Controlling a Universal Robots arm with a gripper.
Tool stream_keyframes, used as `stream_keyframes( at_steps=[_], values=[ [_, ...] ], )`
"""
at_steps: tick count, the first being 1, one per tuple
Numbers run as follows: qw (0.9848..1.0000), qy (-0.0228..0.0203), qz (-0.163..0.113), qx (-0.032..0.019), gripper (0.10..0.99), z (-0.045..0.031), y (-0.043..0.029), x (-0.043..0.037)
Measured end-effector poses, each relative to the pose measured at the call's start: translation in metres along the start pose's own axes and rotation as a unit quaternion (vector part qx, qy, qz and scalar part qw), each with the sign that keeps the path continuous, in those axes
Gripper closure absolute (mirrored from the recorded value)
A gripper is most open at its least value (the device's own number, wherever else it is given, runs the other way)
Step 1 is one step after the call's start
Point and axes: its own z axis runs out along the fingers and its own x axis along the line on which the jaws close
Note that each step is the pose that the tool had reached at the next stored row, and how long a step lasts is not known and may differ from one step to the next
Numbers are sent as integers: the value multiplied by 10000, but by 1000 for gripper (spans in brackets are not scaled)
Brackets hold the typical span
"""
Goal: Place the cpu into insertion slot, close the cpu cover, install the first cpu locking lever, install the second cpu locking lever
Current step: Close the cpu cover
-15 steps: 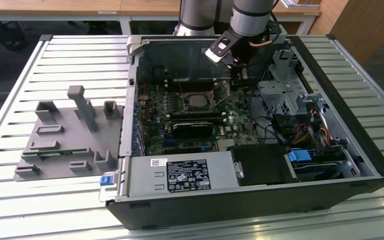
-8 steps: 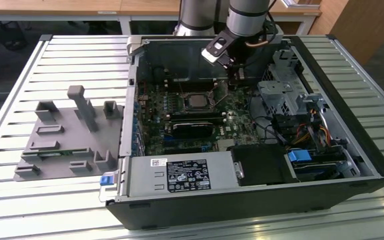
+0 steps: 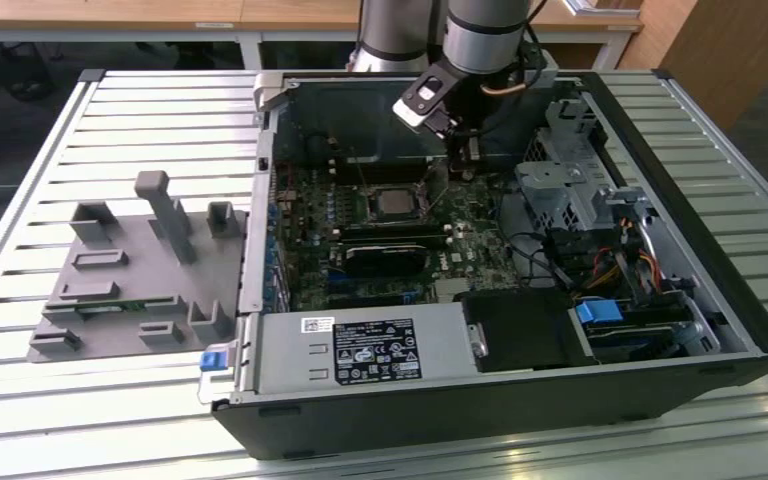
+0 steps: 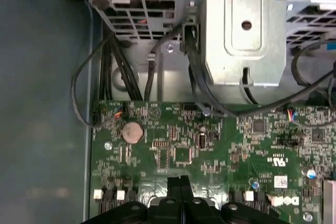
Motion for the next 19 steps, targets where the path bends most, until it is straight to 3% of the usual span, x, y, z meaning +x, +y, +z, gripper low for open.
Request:
stream_keyframes(
  at_steps=[12, 19],
  values=[
    [10000, 1, -2, 0, 980, -3, -297, 1],
    [10000, 1, -2, 0, 980, 55, -416, 1]
  ],
)
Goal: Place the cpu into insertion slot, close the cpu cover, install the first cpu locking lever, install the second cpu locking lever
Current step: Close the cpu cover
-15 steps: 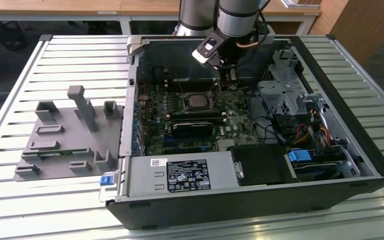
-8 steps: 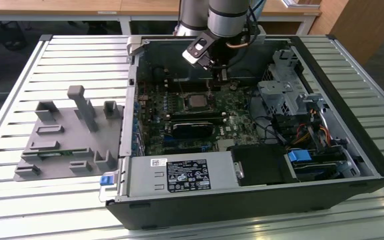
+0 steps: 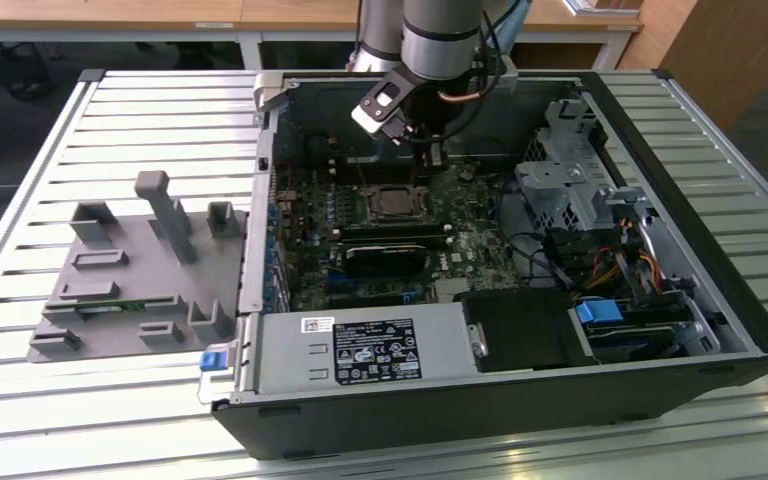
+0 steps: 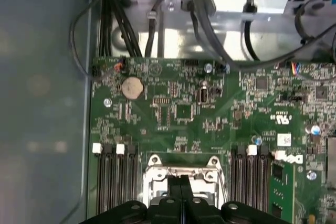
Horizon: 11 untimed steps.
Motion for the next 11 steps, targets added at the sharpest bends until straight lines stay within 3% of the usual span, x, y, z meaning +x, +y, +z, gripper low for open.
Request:
stream_keyframes(
  at_steps=[11],
  values=[
    [10000, 0, 0, 0, 980, 12, -145, 0]
  ],
)
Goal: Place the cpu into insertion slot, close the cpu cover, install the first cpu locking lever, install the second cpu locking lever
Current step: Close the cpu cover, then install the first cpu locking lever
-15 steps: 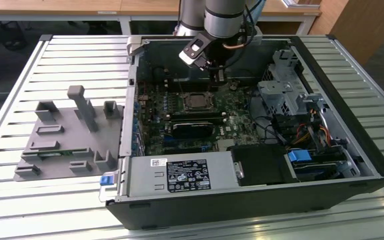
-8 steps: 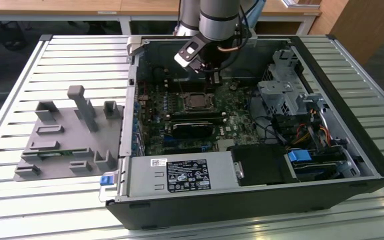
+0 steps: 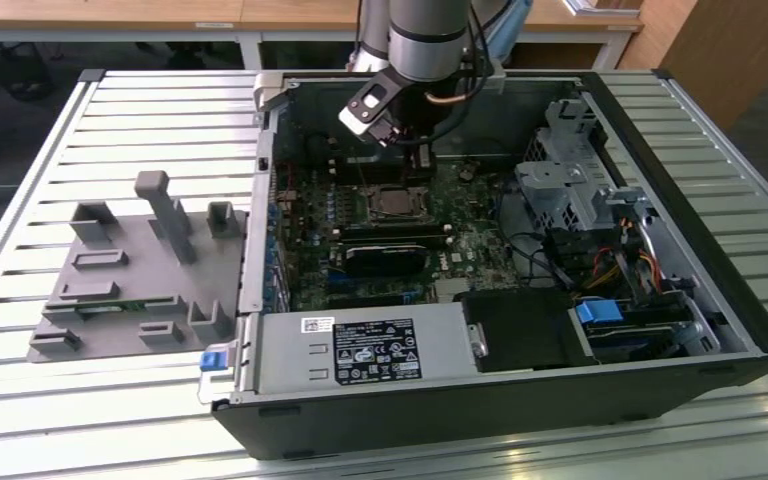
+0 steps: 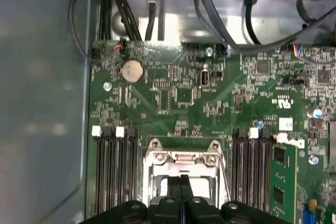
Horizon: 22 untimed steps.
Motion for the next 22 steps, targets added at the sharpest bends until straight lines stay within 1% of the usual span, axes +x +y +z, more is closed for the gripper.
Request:
stream_keyframes(
  at_steps=[5, 12, 22],
  values=[
    [10000, 0, 0, 0, 980, -2, -75, 0],
    [10000, 0, 0, 0, 980, -3, -134, 0],
    [10000, 1, 0, 0, 980, -5, -146, 0]
  ],
)
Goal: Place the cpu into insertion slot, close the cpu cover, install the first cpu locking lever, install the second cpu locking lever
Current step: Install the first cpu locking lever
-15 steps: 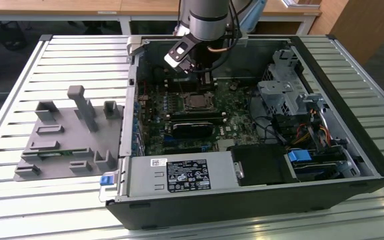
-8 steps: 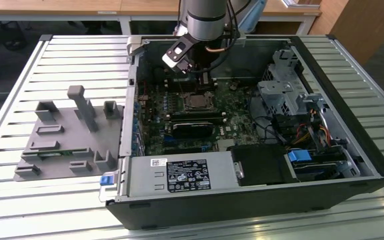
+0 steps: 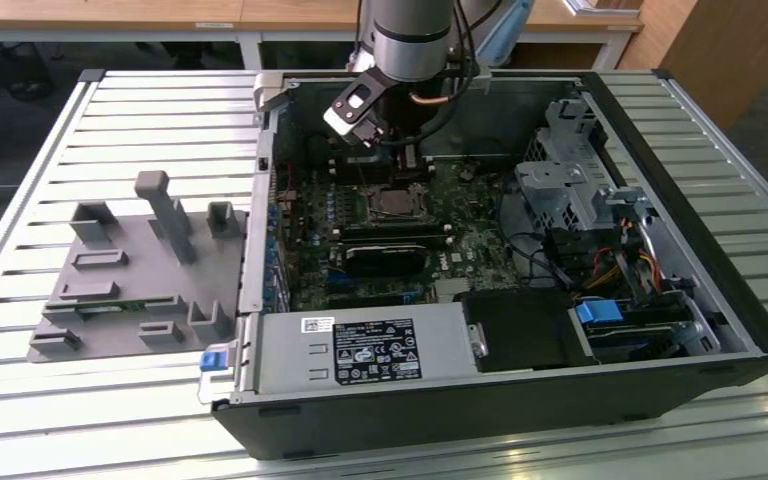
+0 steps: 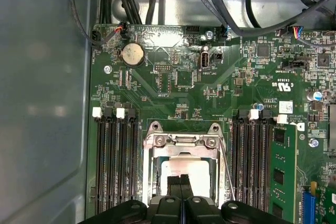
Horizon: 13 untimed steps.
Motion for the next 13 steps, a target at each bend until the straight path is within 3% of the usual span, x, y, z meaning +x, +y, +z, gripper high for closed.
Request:
stream_keyframes(
  at_steps=[7, 13],
  values=[
    [10000, -5, 0, 0, 980, -63, 2, 1],
    [10000, -10, -1, 1, 980, -176, 6, 2]
  ],
)
